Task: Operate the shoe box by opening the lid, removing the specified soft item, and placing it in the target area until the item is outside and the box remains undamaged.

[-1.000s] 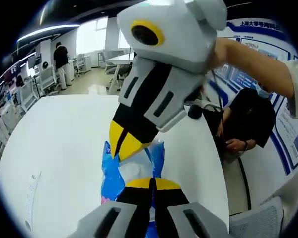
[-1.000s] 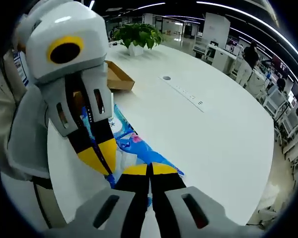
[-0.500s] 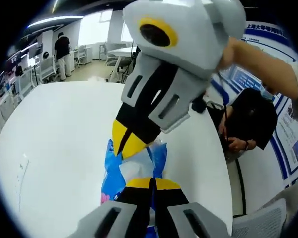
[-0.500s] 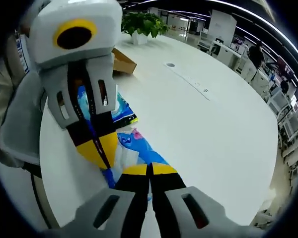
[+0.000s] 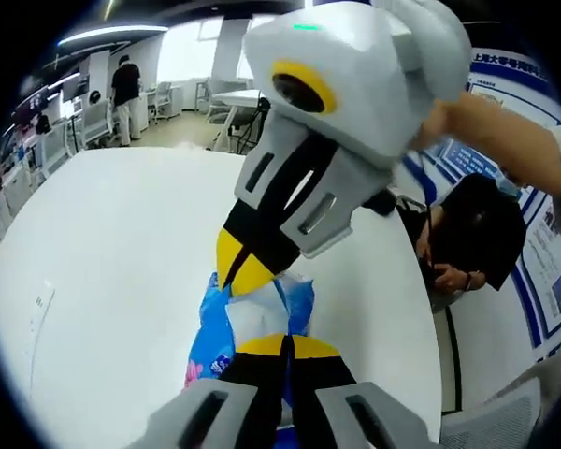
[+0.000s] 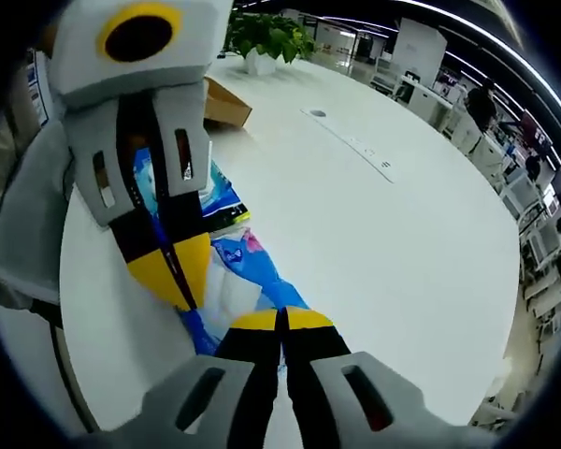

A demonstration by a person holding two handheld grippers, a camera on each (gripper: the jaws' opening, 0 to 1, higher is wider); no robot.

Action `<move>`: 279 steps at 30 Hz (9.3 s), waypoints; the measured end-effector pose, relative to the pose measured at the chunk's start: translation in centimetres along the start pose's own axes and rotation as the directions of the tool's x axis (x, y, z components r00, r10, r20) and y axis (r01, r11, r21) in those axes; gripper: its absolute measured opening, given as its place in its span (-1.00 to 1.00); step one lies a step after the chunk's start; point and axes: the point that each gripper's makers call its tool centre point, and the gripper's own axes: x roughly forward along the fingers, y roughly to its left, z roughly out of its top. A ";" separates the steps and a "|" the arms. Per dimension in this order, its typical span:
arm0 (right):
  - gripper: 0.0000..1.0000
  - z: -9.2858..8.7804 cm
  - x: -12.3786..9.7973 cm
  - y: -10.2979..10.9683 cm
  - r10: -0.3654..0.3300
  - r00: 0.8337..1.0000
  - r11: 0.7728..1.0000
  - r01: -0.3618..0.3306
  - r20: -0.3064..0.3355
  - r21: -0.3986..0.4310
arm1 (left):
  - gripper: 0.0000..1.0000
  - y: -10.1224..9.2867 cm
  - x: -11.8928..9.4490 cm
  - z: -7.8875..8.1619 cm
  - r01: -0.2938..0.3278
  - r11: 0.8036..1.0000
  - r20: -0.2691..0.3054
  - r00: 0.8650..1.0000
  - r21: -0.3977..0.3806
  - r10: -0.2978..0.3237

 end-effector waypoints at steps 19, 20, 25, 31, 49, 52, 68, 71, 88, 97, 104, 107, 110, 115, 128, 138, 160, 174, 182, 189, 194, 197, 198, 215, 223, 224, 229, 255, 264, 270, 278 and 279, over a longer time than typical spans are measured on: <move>-0.81 0.2 -1.0 0.0 -0.046 0.999 0.999 0.046 -0.002 -0.025 | -0.73 -0.4 -1.2 0.3 -0.062 0.998 0.042 0.997 0.028 0.061; -0.78 0.3 -1.2 0.0 -0.049 0.999 0.999 0.049 0.000 -0.023 | -0.72 -0.5 -1.4 0.3 -0.067 0.997 0.041 0.997 0.037 0.066; -0.75 0.7 -2.5 0.5 -0.074 0.997 0.997 0.074 0.018 0.013 | -0.59 -0.7 -2.7 0.7 -0.089 0.993 0.052 0.995 0.077 0.085; -0.64 1.1 -4.0 1.6 -0.107 0.994 0.993 0.104 0.038 0.063 | -0.45 -1.2 -4.7 0.3 -0.110 0.992 0.064 0.992 0.064 0.106; -0.02 3.4 -8.1 5.5 -0.253 0.966 0.950 0.237 0.058 0.203 | -0.17 -2.2 -13.9 -2.6 -0.177 0.978 0.209 0.958 -0.114 0.198; 0.04 4.0 -8.6 6.1 -0.269 0.961 0.943 0.248 0.069 0.220 | -0.04 -2.2 -15.6 -3.4 -0.197 0.971 0.222 0.949 -0.138 0.224; 0.47 8.0 -10.7 10.8 -0.316 0.936 0.915 0.258 0.157 0.310 | 0.25 -3.7 -26.3 -9.9 -0.340 0.920 0.281 0.879 -0.194 0.384; 0.56 8.6 -10.6 11.5 -0.305 0.938 0.921 0.248 0.162 0.300 | 0.33 -3.7 -27.7 -10.6 -0.357 0.911 0.289 0.867 -0.208 0.406; 0.85 13.1 -8.6 15.7 -0.206 0.957 0.967 0.168 0.202 0.190 | 0.52 -3.8 -36.0 -18.3 -0.489 0.799 0.267 0.766 -0.350 0.585; 0.82 16.2 -6.2 18.9 -0.060 0.971 0.995 0.041 0.230 0.087 | 0.67 -3.8 -39.3 -22.5 -0.546 0.739 0.232 0.719 -0.394 0.655; 0.76 17.7 -4.4 20.9 0.037 0.974 0.999 -0.044 0.222 0.026 | 0.77 -3.3 -41.6 -26.3 -0.573 0.666 0.178 0.679 -0.477 0.712; 0.74 18.5 -3.6 21.7 0.070 0.974 0.997 -0.072 0.216 -0.001 | 0.85 -3.4 -42.1 -27.3 -0.577 0.652 0.167 0.672 -0.492 0.721; 0.69 19.5 -2.8 22.4 0.104 0.970 0.994 -0.100 0.218 -0.032 | 0.90 -3.5 -42.4 -28.1 -0.581 0.641 0.159 0.666 -0.502 0.729; 0.57 20.6 -1.2 23.6 0.159 0.967 0.986 -0.145 0.201 -0.084 | 0.89 -3.7 -42.6 -30.0 -0.593 0.616 0.122 0.662 -0.519 0.740; 0.24 21.8 3.4 26.7 0.279 0.954 0.936 -0.245 0.107 -0.253 | -0.13 -3.6 -42.5 -36.7 -0.604 0.436 -0.034 0.609 -0.667 0.793; 0.00 21.5 6.7 28.0 0.315 0.949 0.884 -0.285 0.021 -0.370 | -0.59 -3.5 -41.8 -40.1 -0.596 0.341 -0.131 0.607 -0.727 0.784; -0.22 20.9 11.7 30.6 0.428 0.897 0.811 -0.436 -0.114 -0.389 | -0.92 -3.6 -40.4 -42.1 -0.542 0.267 -0.175 0.630 -0.796 0.757; -0.66 20.6 13.0 32.4 0.431 0.892 0.806 -0.448 -0.136 -0.387 | -0.93 -3.3 -40.4 -42.4 -0.543 0.249 -0.191 0.627 -0.802 0.755; -0.69 21.4 12.1 32.4 0.412 0.906 0.830 -0.417 -0.098 -0.370 | -0.93 -3.4 -40.3 -42.2 -0.559 0.256 -0.202 0.629 -0.789 0.751; -0.70 23.1 10.3 32.2 0.402 0.915 0.848 -0.384 -0.028 -0.366 | -0.93 -3.5 -40.3 -42.1 -0.557 0.254 -0.202 0.629 -0.790 0.751; -0.70 24.6 8.3 32.2 0.421 0.907 0.858 -0.389 0.025 -0.335 | -0.93 -3.6 -40.2 -42.1 -0.555 0.253 -0.201 0.629 -0.792 0.751; -0.70 25.1 7.2 32.1 0.424 0.905 0.855 -0.387 0.037 -0.345 | -0.93 -3.6 -40.2 -42.0 -0.557 0.254 -0.204 0.631 -0.791 0.749; -0.70 25.2 6.8 32.0 0.425 0.904 0.852 -0.386 0.037 -0.354 | -0.93 -3.6 -40.2 -42.0 -0.558 0.255 -0.204 0.631 -0.790 0.748; -0.70 27.1 0.7 28.8 0.413 0.910 0.819 -0.351 0.041 -0.454 | -0.93 -3.4 -40.2 -42.1 -0.566 0.261 -0.218 0.641 -0.782 0.736; -0.70 27.2 -1.5 26.0 0.372 0.928 0.821 -0.311 0.035 -0.479 | -0.93 -3.5 -40.2 -42.1 -0.569 0.262 -0.224 0.644 -0.780 0.731; -0.70 27.1 -1.7 25.6 0.364 0.931 0.822 -0.304 0.034 -0.481 | -0.93 -3.5 -40.2 -42.1 -0.570 0.262 -0.225 0.645 -0.779 0.730; -0.70 26.8 -3.0 23.6 0.336 0.941 0.829 -0.279 0.033 -0.485 | -0.93 -3.5 -40.2 -42.1 -0.573 0.264 -0.230 0.646 -0.776 0.728; -0.70 22.3 -7.8 11.3 0.162 0.987 0.891 -0.145 0.001 -0.430 | -0.93 -3.6 -40.0 -42.0 -0.585 0.270 -0.260 0.663 -0.764 0.702; -0.70 20.2 -8.1 7.5 0.096 0.995 0.901 -0.099 -0.028 -0.421 | -0.93 -3.7 -40.0 -42.0 -0.589 0.267 -0.267 0.663 -0.763 0.699; -0.70 18.6 -7.8 5.0 0.061 0.997 0.907 -0.076 -0.050 -0.413 | -0.92 -3.7 -40.0 -42.0 -0.604 0.294 -0.258 0.660 -0.741 0.706; -0.70 16.1 -6.4 1.6 0.024 0.996 0.907 -0.058 -0.086 -0.417 | -0.85 -3.6 -40.3 -41.7 -0.588 0.316 -0.218 0.662 -0.745 0.717; -0.70 15.9 -6.3 1.4 0.022 0.996 0.906 -0.058 -0.089 -0.419 | -0.80 -3.6 -40.4 -41.6 -0.585 0.322 -0.210 0.662 -0.744 0.719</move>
